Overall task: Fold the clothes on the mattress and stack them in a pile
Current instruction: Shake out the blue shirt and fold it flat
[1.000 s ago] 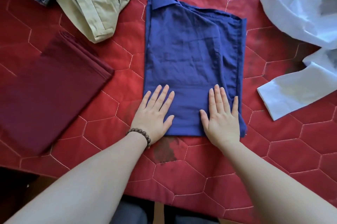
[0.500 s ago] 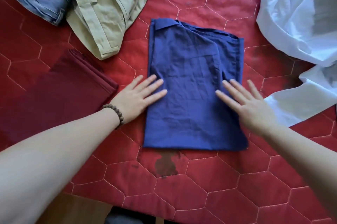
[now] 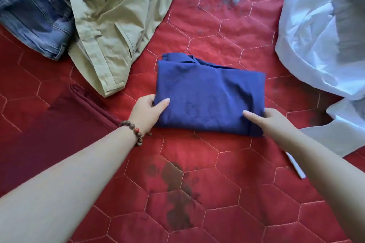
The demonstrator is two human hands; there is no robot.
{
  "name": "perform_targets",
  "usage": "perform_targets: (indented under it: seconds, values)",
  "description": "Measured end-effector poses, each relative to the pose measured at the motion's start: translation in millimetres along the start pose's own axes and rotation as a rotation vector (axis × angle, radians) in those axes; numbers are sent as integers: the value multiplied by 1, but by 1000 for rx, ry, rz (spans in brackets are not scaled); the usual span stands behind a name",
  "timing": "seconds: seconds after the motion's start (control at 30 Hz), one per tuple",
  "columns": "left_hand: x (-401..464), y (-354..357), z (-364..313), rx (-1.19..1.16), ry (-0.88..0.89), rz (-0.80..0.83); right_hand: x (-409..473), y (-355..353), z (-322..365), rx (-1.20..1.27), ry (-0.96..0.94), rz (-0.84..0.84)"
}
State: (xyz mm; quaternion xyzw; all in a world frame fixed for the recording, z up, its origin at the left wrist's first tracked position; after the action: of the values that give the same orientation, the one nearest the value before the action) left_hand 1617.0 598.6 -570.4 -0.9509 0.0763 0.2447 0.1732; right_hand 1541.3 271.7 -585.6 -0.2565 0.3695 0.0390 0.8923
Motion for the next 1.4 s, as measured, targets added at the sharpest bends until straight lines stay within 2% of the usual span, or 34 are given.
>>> perform_targets:
  seconds: [0.1,0.17,0.3,0.4,0.6,0.83,0.93,0.97,1.03,1.1,1.13,1.2,1.23,1.3,1.4]
  values:
    - [-1,1,6,-8,-11,-33,4,0,-11,37,61,-61]
    - [-3,-3,-2,47,50,-76,4,-3,-11,89,58,-101]
    - [-7,-9,-48,149,305,-163,-3,-8,6,229,-50,-186]
    - [-1,-10,-77,195,452,-223,-7,-16,17,325,-126,-324]
    - [31,-3,-39,286,235,-172,-2,-7,12,99,-3,-407]
    - [-1,1,-4,260,52,-157,-26,0,-6,-10,62,-436]
    - [-16,-11,-13,348,21,-312,-41,-8,-5,-40,116,-535]
    - [-21,-20,-25,411,58,-408,-48,-17,1,-80,106,-632]
    - [-26,-21,-58,538,244,-516,-62,-33,36,-281,-45,-858]
    - [-25,7,-87,681,478,-451,-58,-19,81,-447,-267,-925]
    - [-20,30,-92,758,563,-356,-47,0,101,-498,-371,-870]
    - [-8,76,-83,934,616,-111,-19,51,132,-634,-516,-686]
    - [-2,93,-70,1030,601,-5,-7,76,139,-721,-544,-588]
    - [13,103,-42,1156,562,90,14,107,134,-837,-514,-464]
    - [15,96,-36,1142,614,62,28,109,112,-916,-429,-458]
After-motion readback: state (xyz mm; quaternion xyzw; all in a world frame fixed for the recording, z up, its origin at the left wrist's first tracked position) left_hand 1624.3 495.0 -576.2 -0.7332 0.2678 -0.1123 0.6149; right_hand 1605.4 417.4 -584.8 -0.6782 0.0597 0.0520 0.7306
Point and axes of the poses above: each hand's wrist, its own x-axis towards the middle knuckle, its own y-axis out of the palm, z = x × y, the point moved 10 cm from there along x, towards the middle knuckle, and after that the axes turned 6 degrees about -x, right-handed, at the moved point
